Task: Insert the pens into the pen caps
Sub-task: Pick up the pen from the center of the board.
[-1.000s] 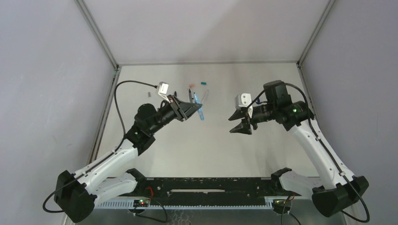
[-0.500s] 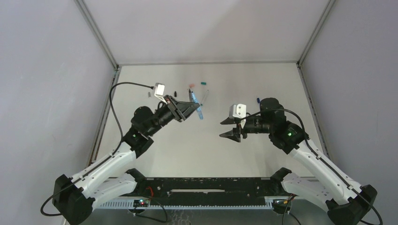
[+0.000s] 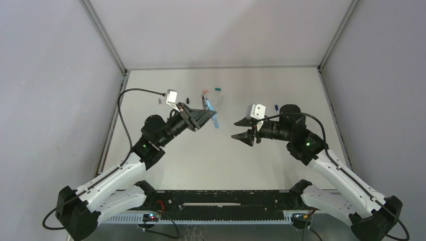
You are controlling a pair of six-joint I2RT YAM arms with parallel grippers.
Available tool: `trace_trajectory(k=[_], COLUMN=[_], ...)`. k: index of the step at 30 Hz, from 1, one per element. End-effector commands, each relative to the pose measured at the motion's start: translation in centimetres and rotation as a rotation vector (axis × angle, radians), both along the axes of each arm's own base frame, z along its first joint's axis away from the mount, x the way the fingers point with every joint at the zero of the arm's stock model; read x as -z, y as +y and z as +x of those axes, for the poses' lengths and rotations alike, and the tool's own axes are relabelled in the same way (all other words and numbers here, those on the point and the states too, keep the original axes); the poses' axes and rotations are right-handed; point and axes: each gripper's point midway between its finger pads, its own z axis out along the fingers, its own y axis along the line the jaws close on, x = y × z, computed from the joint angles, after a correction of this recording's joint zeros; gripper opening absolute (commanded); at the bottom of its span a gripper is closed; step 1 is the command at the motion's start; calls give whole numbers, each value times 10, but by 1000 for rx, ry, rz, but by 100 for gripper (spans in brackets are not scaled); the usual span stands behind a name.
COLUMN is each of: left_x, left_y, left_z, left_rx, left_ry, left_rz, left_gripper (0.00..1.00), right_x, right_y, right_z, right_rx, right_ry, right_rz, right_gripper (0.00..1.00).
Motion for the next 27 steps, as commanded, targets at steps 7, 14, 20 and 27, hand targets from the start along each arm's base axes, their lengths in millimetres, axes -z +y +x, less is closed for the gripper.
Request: trace_trajectory(k=[7,14,20,27], left_x=[-60,-59,-62,-65], left_y=[-4,-8,-11,-20], left_z=[8,11,9,5], left_rx=[-43,-71,-76,-61], left_ry=[-54,-26,-28,-34], left_rz=[-117,-117,-113,-87], left_gripper=[5,5,5,5], right_x=[-31,-43,-47,-42], right_y=[12,25,34,43], right_z=[15,17,20,27], right_rx=[67,114,139,163], right_ry=[-26,86,157,166], right_rz=[126,223,278,279], right_gripper=[62,66,65,62])
